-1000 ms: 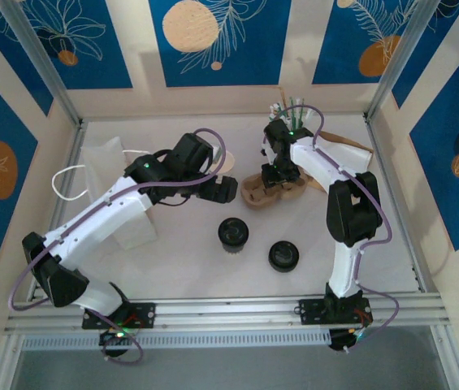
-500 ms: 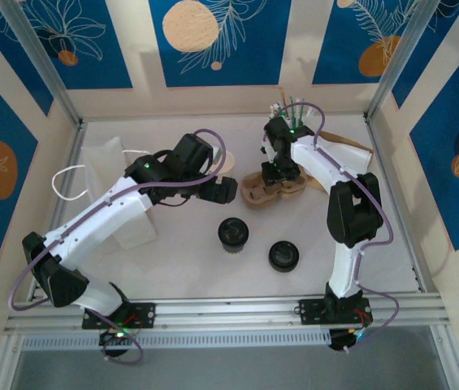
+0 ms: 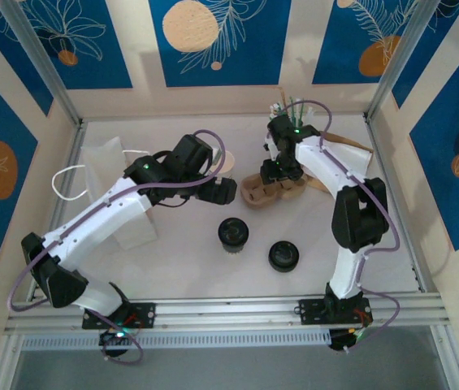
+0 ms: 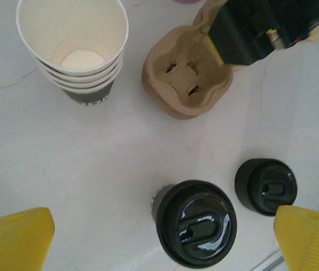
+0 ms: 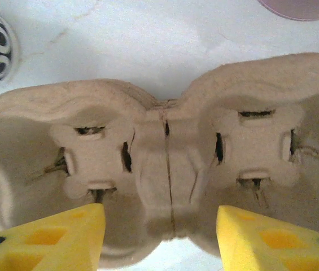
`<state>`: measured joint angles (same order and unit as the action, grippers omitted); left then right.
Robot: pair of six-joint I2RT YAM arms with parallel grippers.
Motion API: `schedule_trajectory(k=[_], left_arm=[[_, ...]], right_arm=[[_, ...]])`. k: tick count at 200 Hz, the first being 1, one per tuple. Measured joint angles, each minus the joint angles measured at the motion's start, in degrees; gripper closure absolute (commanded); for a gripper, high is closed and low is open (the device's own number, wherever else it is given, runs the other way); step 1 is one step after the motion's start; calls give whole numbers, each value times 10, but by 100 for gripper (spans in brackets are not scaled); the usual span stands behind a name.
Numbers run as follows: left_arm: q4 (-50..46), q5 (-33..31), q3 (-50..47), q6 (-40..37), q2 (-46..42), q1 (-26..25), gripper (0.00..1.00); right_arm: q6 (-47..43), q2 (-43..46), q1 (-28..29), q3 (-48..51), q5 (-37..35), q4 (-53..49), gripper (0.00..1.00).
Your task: Pack the takeout coffee
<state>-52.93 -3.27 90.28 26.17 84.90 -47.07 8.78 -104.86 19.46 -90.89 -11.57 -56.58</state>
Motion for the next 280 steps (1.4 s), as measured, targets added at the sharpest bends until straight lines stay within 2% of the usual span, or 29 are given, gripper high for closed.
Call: schedule_trajectory(k=[25, 60, 83, 116, 142, 184, 280], left_arm=[[-26, -16, 100, -19, 60, -36, 0], [-50, -18, 250, -45, 169, -76, 2], [-75, -12, 354, -59, 256, -86, 6], [-109, 7, 493, -73, 388, -87, 6], [-120, 24, 532, -77, 455, -81, 8], [-120, 40, 537, -77, 508, -68, 7], [-101, 48, 538, -70, 527, -58, 7]], right_arm=[[42, 82, -52, 56, 58, 24, 49], [110, 191, -190, 180, 183, 101, 51], [144, 204, -268, 254, 263, 158, 54], [181, 194, -328, 317, 357, 235, 57], [201, 172, -341, 330, 405, 290, 61], [217, 128, -341, 333, 436, 345, 64], [218, 80, -339, 333, 462, 384, 64]])
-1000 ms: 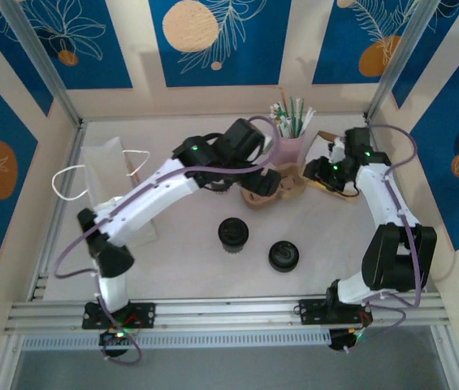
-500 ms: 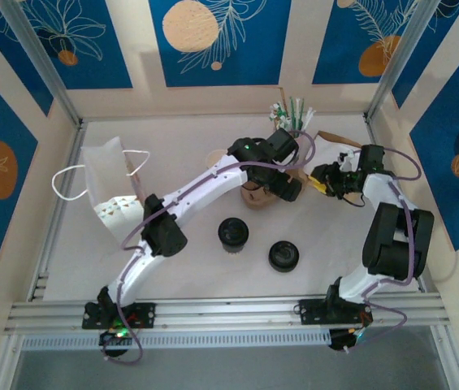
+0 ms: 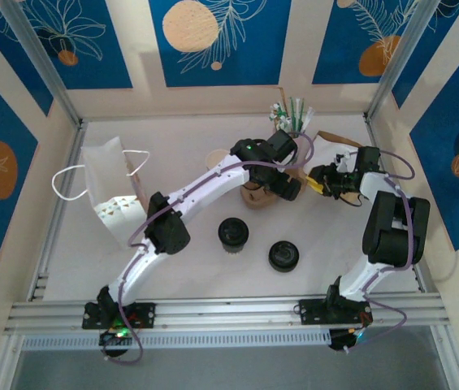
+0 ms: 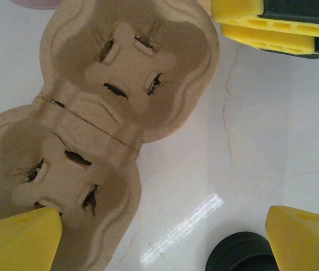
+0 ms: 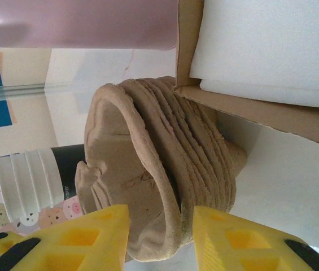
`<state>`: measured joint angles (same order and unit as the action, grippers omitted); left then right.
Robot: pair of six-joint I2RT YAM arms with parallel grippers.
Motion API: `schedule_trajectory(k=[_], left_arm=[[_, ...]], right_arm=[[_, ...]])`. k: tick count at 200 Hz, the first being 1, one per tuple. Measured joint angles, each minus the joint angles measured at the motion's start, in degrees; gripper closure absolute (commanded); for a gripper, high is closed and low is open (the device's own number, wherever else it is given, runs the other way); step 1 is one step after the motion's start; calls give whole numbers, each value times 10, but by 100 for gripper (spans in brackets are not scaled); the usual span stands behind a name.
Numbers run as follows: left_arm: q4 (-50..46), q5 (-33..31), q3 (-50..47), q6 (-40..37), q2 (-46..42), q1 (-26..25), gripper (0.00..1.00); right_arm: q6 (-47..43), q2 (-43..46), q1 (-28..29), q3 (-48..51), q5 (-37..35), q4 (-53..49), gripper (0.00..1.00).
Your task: Pack the takeout coffee
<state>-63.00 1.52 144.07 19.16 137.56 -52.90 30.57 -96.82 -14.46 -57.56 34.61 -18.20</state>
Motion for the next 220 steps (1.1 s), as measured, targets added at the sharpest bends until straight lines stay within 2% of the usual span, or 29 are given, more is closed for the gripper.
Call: schedule_trajectory(k=[141, 220], left_arm=[[8, 0, -10, 0, 3, 3, 6], [8, 0, -12, 0, 3, 3, 7]], right_arm=[[0, -10, 11, 0, 21, 9, 64], [0, -10, 14, 0, 37, 11, 73]])
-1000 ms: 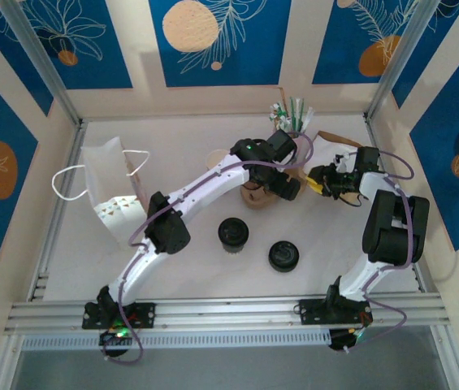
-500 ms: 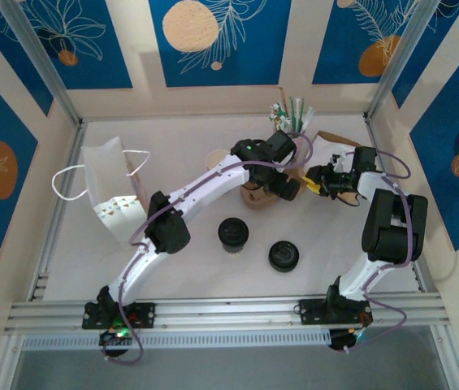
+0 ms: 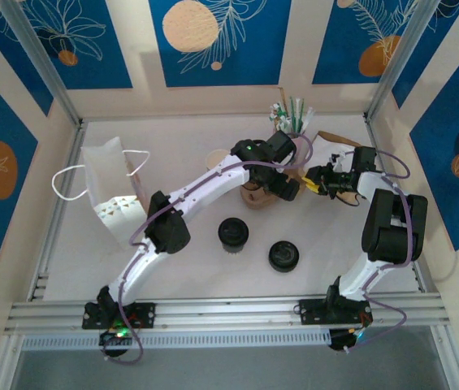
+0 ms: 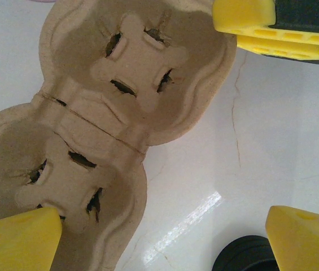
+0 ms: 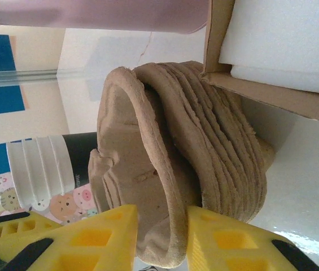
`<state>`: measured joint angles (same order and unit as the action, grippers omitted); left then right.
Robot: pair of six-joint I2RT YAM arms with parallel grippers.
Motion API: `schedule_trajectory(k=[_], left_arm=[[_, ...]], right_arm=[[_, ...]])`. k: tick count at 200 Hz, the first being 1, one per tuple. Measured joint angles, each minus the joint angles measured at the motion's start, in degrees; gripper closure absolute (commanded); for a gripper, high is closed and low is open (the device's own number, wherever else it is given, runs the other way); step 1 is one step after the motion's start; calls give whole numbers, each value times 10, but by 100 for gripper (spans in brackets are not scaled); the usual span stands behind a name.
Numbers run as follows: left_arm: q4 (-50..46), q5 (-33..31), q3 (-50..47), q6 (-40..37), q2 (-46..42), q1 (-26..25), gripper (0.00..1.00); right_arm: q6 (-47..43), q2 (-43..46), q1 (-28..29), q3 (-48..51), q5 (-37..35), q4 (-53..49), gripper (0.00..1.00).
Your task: Pack the takeout coffee
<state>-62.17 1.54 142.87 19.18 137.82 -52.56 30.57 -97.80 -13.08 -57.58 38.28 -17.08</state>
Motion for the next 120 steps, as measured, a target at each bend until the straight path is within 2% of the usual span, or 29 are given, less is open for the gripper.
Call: schedule_trajectory(k=[21, 86, 120], left_arm=[[0, 0, 0, 0, 0, 0, 7], [0, 0, -3, 4, 0, 0, 2], [4, 0, -29, 19, -11, 0, 0]], right_arm=[[0, -2, 1, 0, 5, 3, 75], [3, -9, 5, 0, 14, 10, 100], [4, -4, 5, 2, 16, 10, 100]])
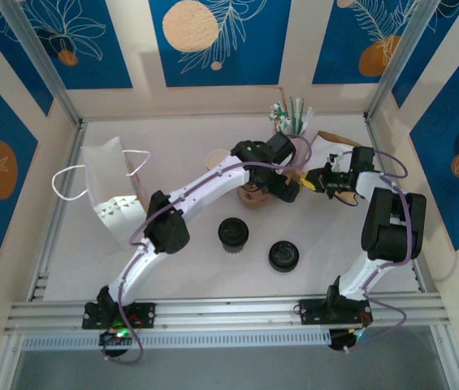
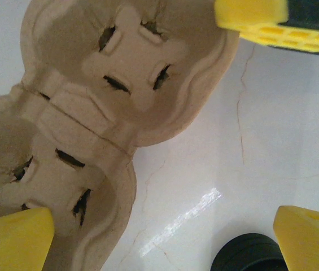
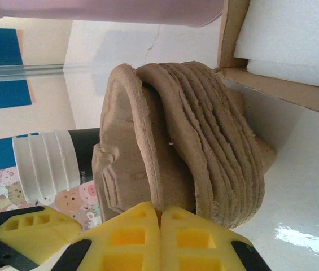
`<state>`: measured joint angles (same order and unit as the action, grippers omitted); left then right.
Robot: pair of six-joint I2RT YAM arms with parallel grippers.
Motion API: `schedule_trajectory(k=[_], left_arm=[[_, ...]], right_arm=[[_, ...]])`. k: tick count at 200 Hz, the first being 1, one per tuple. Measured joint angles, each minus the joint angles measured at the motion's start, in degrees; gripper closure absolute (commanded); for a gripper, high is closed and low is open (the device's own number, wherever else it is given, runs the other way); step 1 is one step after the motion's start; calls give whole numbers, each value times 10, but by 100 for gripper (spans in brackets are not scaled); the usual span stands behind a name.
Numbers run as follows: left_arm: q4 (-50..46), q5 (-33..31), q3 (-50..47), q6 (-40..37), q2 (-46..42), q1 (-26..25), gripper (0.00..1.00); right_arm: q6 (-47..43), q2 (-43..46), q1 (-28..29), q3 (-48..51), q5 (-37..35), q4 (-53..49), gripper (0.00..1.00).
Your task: Pack the takeout coffee
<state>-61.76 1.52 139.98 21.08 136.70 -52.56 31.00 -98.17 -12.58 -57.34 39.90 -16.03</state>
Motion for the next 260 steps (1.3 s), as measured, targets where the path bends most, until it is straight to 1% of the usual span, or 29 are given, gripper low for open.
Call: schedule_trajectory(k=[23, 52, 93, 109, 124, 147, 167, 187, 206, 216, 223, 247, 260], left_arm=[[0, -1, -26, 12, -23, 0, 0], [0, -8, -33, 28, -61, 0, 0], [13, -32, -75, 41, -149, 0, 0], [27, -39, -114, 42, -189, 3, 0], [47, -42, -169, 48, -231, 12, 0], [87, -36, -268, 63, -294, 39, 4], [140, -7, -365, 88, -351, 73, 9], [213, 46, -473, 128, -416, 112, 18], [274, 93, -550, 168, -466, 142, 20], [298, 110, -574, 184, -484, 153, 20], [313, 122, -585, 195, -494, 158, 22], [382, 172, -615, 231, -511, 169, 35], [424, 205, -639, 256, -515, 174, 35]], right_arm=[[6, 25, 0, 13, 5, 7, 100], [21, 67, 0, 31, 22, 26, 100], [42, 118, -2, 43, 48, 50, 100], [56, 132, -3, 47, 62, 55, 100], [64, 144, -5, 49, 71, 58, 100], [75, 163, -7, 49, 86, 59, 100], [87, 171, -8, 49, 99, 62, 100], [105, 173, -9, 50, 114, 65, 100], [125, 177, -9, 52, 126, 68, 100], [134, 180, -9, 53, 131, 71, 100], [142, 183, -7, 53, 135, 75, 100], [164, 191, 1, 53, 146, 83, 100], [176, 193, 6, 53, 150, 89, 100]])
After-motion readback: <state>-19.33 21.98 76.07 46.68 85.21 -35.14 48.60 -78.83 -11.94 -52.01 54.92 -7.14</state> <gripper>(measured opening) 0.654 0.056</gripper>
